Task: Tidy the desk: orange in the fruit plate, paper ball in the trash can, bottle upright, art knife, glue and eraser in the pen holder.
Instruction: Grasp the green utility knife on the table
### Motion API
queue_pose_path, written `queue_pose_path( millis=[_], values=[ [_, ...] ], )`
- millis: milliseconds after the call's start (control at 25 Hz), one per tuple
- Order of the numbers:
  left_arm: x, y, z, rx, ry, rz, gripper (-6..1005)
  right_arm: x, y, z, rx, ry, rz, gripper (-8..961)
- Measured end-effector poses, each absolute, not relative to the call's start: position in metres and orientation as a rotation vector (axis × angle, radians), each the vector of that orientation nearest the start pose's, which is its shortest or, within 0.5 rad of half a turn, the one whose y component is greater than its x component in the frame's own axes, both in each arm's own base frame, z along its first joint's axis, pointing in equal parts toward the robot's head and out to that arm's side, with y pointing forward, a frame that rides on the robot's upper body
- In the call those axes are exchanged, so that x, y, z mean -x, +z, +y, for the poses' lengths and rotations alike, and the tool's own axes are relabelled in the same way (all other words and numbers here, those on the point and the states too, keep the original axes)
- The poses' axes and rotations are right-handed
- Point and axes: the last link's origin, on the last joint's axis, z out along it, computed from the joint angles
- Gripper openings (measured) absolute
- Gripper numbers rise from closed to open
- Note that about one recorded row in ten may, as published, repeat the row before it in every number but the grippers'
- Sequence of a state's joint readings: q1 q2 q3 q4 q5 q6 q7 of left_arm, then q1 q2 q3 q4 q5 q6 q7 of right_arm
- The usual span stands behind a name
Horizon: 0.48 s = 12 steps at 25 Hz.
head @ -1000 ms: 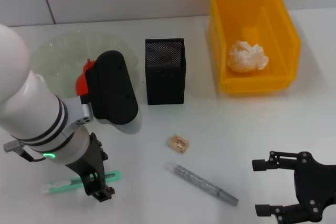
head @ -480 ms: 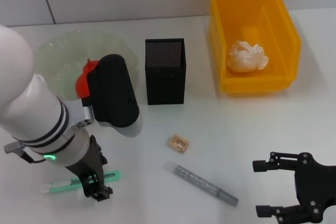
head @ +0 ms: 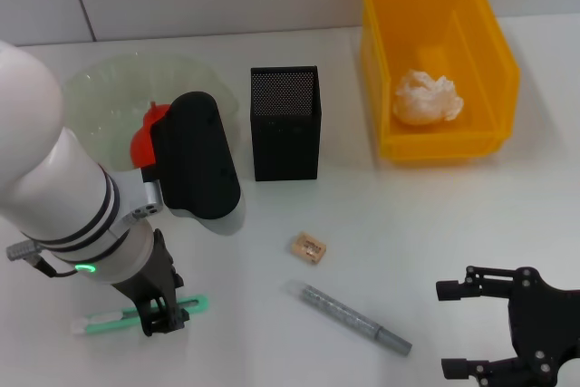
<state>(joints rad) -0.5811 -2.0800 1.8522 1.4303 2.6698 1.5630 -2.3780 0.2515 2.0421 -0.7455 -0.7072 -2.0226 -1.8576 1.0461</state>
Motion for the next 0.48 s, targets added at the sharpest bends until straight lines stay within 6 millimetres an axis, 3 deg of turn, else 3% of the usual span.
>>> queue_pose_path(
  millis=[240, 480],
  values=[
    [0.1631, -0.0620, 0.3058, 2.821, 0.967, -0.159, 372, -0.3153, 0.0137, 0.2206, 2.899, 0.723, 0.364, 833],
    [0.1634, -0.0623, 0.3060, 2.822, 0.972, -0.161, 372, -0.3146, 0.0135, 0.2215, 2.900, 0.725, 0.361, 833]
  ],
)
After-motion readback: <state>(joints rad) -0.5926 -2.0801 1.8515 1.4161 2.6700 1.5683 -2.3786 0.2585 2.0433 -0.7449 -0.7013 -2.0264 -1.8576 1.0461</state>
